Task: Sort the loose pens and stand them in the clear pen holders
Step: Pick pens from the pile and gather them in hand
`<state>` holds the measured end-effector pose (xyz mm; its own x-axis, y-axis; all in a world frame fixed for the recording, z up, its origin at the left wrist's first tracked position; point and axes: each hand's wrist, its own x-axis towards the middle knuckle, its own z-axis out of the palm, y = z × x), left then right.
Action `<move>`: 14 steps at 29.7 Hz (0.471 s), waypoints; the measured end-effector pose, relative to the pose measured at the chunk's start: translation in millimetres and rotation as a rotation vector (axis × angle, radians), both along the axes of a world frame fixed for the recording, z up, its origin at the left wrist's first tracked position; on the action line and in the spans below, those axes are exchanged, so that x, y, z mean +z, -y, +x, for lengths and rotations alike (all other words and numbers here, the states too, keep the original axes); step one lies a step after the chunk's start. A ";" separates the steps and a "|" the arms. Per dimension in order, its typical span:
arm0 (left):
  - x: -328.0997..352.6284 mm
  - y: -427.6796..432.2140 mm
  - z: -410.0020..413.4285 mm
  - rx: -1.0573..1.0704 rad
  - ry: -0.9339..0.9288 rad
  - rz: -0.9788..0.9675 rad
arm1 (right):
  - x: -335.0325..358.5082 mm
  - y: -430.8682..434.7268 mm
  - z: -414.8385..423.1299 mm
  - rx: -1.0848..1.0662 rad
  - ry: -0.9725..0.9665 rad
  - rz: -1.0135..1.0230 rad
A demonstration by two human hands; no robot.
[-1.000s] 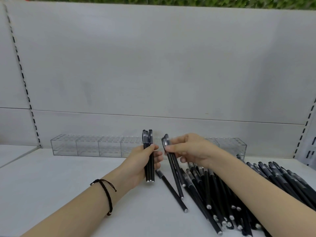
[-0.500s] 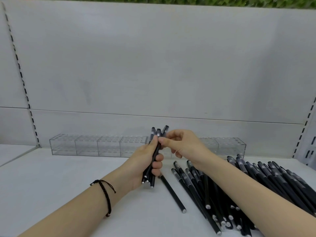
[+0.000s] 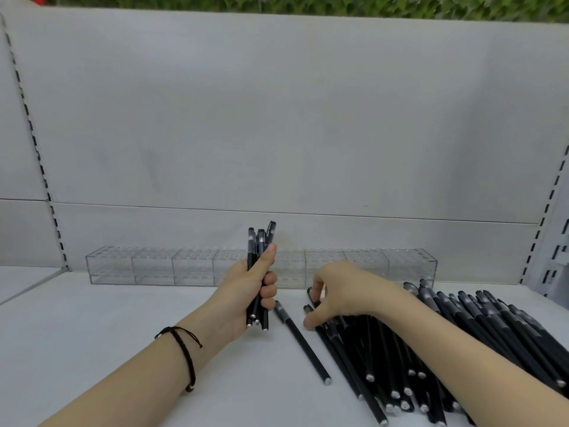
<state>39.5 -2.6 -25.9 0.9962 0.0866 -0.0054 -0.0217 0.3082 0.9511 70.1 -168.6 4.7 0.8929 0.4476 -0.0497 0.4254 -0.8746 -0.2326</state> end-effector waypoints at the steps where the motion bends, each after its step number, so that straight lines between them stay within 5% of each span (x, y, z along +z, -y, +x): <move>1: -0.1 -0.3 0.1 0.005 -0.001 0.003 | -0.8 -1.7 -1.5 0.007 0.014 0.028; 7: 0.7 -1.4 -0.5 0.022 -0.003 0.018 | -10.4 -7.9 10.1 -0.007 0.054 0.236; 14: 1.0 3.5 -6.3 -0.067 -0.072 0.021 | 6.6 -3.4 8.4 -0.008 -0.234 0.928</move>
